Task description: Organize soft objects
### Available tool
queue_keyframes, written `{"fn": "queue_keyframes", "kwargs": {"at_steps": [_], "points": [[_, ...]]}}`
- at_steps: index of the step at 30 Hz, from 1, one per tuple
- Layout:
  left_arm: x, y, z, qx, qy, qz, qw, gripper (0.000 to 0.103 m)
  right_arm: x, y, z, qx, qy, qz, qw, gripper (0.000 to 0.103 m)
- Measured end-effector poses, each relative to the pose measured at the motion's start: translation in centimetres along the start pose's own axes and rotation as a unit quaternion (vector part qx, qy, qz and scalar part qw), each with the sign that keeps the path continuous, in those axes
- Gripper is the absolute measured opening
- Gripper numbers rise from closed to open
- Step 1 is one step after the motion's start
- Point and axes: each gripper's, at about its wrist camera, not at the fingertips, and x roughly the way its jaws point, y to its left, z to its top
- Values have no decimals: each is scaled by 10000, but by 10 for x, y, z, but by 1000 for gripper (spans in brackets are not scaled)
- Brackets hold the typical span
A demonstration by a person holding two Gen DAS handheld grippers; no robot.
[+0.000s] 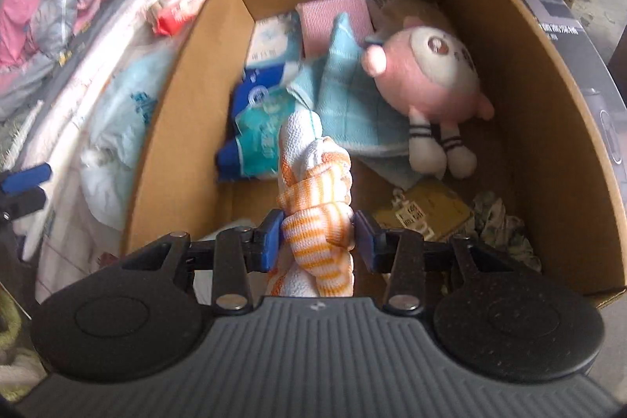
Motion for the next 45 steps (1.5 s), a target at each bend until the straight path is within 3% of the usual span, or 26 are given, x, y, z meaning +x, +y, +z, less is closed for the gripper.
{"fn": "queue_keyframes", "kwargs": {"at_steps": [2,4,10,14,18,22,27,32,37,45], "points": [[-2,3,-2,-4,-8,73,10000,73,7,5,-2,-79,96,-201,9997,41],[-4,6,-3,-24,-23,128,9999,76,4,4,-4,-12,23,-134,9999,43],[-8,13,-7,-169,-7,169,9997,83,-23,4,-10,391,-518,110,9978,47],[-16,13,-10,-237,-121,510,9983,93,-45,10,-25,780,-1012,196,9916,49],[-30,11,-14,-234,-229,889,9955,103,-74,27,-53,1029,-1783,284,9782,68],[-40,3,-17,-161,-199,1260,9917,103,-96,52,-92,1017,-2225,239,9693,86],[-49,-11,-29,72,-144,1511,9884,103,-99,74,-135,1054,-2144,257,9707,101],[-48,-24,-45,308,31,1888,9815,103,-91,93,-165,1026,-2059,-290,9727,102],[-37,-27,-52,301,355,1865,9814,103,-85,107,-163,1087,-1953,-716,9721,102],[-42,-39,-58,-18,377,1755,9838,103,-89,145,-152,643,-1979,-520,9767,102]]}}
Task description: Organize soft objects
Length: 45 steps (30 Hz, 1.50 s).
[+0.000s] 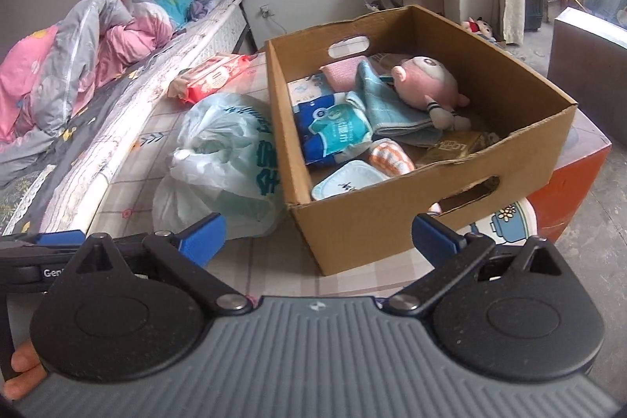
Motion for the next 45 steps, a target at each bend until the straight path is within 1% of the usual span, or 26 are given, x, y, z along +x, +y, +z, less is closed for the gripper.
{"fn": "queue_keyframes", "kwargs": {"at_steps": [4,7,10,12,23,28,45], "points": [[-7,-10,1,61,-146,29,9999,103,2,17,1,-255,129,14,9996,102],[-8,-13,3,14,-213,71,9997,103,2,22,2,-390,114,-106,9991,102],[-8,-14,6,-58,-230,17,9997,103,5,19,3,-440,122,-352,9983,102],[-7,-17,8,-56,-238,3,9997,103,6,16,5,-434,128,-416,9981,102],[0,-34,17,25,-190,44,9998,102,13,-6,16,-272,187,-504,9982,102],[2,-39,19,55,-189,101,9998,102,15,-10,19,-263,199,-535,9980,102],[4,-41,20,17,-99,113,9999,101,18,-12,22,-322,251,-610,9973,102]]}}
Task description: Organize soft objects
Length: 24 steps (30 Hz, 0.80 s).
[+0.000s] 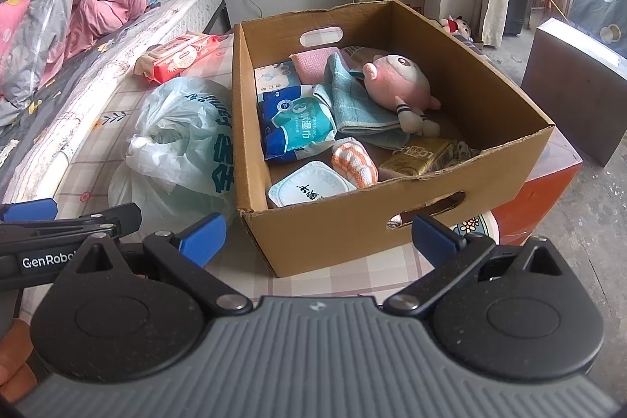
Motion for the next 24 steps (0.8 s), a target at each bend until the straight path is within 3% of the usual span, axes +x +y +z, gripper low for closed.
{"fn": "queue_keyframes", "kwargs": {"at_steps": [24], "points": [[6,0,-3,-118,187,-9,9998,101,6,1,-2,18,196,-12,9998,102]]}}
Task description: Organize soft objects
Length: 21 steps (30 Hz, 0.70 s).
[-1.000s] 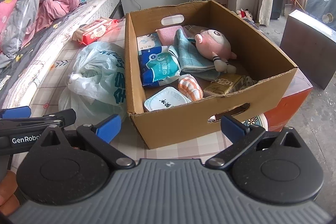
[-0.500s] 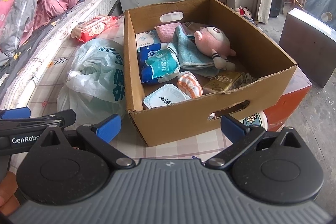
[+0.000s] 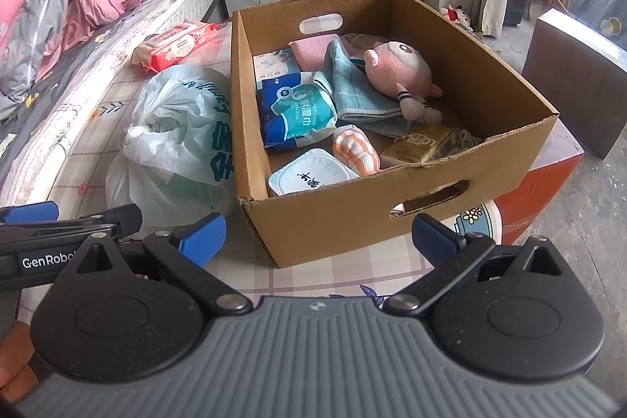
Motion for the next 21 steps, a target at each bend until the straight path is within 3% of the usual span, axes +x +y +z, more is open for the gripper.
{"fn": "queue_keyframes", "kwargs": {"at_steps": [21], "points": [[3,1,-2,-53,98,-41,9999,101,0,0,-1,-28,27,-48,10000,102]]}}
